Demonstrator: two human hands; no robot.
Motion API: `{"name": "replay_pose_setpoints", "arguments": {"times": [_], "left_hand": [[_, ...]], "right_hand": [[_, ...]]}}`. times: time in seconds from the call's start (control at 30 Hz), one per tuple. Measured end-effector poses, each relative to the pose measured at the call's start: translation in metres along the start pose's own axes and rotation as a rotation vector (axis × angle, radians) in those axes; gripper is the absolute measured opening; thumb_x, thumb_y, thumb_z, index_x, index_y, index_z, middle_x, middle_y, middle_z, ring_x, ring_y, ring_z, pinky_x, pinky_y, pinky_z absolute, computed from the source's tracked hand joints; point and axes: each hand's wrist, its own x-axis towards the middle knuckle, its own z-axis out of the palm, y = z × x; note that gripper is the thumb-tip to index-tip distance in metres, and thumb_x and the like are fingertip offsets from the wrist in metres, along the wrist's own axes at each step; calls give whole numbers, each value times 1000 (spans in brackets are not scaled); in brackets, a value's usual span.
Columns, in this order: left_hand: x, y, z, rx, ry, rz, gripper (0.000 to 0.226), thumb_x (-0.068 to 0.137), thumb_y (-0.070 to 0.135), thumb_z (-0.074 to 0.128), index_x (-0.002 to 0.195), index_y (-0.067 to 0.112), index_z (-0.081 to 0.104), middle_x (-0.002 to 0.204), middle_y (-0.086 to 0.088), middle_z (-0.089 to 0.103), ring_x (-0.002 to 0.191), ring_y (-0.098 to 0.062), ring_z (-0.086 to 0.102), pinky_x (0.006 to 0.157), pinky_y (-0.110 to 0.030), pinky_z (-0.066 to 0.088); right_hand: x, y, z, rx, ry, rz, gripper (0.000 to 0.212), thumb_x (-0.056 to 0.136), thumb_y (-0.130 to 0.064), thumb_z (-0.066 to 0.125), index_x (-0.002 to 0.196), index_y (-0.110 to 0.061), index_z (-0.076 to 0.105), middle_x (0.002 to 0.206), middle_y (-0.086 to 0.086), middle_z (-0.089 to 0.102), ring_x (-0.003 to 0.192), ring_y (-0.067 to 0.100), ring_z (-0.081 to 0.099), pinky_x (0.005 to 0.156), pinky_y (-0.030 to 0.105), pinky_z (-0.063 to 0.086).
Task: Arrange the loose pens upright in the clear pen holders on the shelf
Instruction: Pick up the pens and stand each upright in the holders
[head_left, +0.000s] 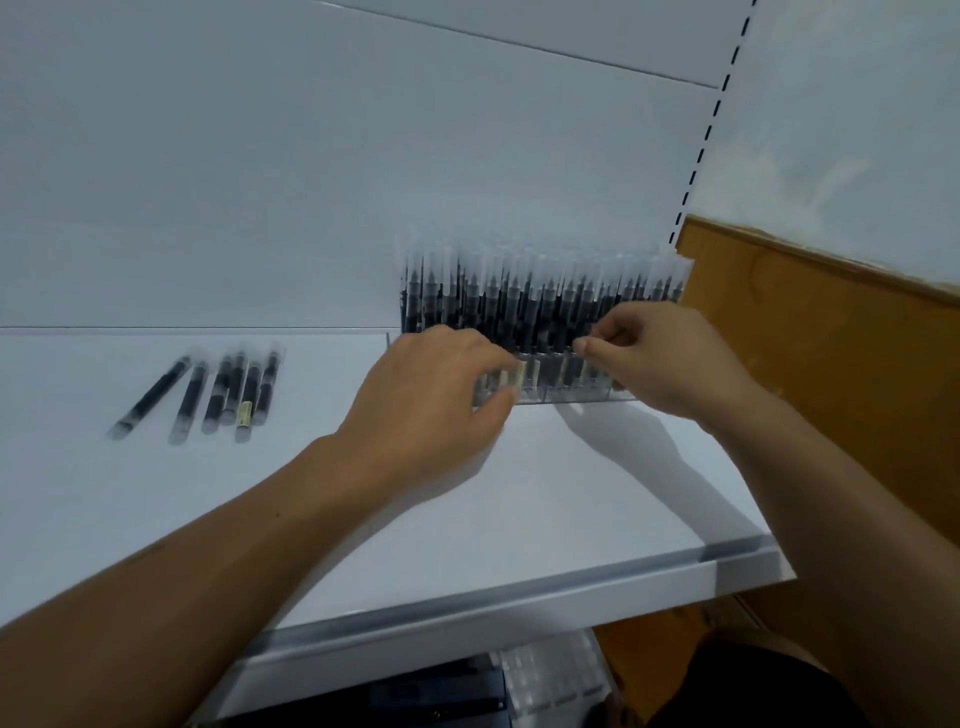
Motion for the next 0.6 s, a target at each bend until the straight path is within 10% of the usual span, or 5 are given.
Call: {"name": "replay_pose_setpoints", "arguments": {"times": [0.27, 0.6], "left_hand": [[-25, -52, -60, 17, 37, -200, 18, 89, 47, 55, 95, 39, 70, 87, 19, 68, 75, -3, 59, 71, -29, 49], [-82, -157, -103, 122, 20, -744, 26, 87, 53, 56, 103, 35, 66, 87, 20, 65, 90, -12, 62, 79, -29, 43]], "right_hand": [[-7, -91, 36, 133, -281, -233, 14, 89, -40, 65, 92, -27, 69, 86, -12, 69, 78, 6, 66, 80, 34, 56], [37, -177, 110, -39, -324, -323, 32, 94, -37, 54, 94, -10, 70, 86, 7, 72, 88, 25, 66, 81, 35, 54]]}}
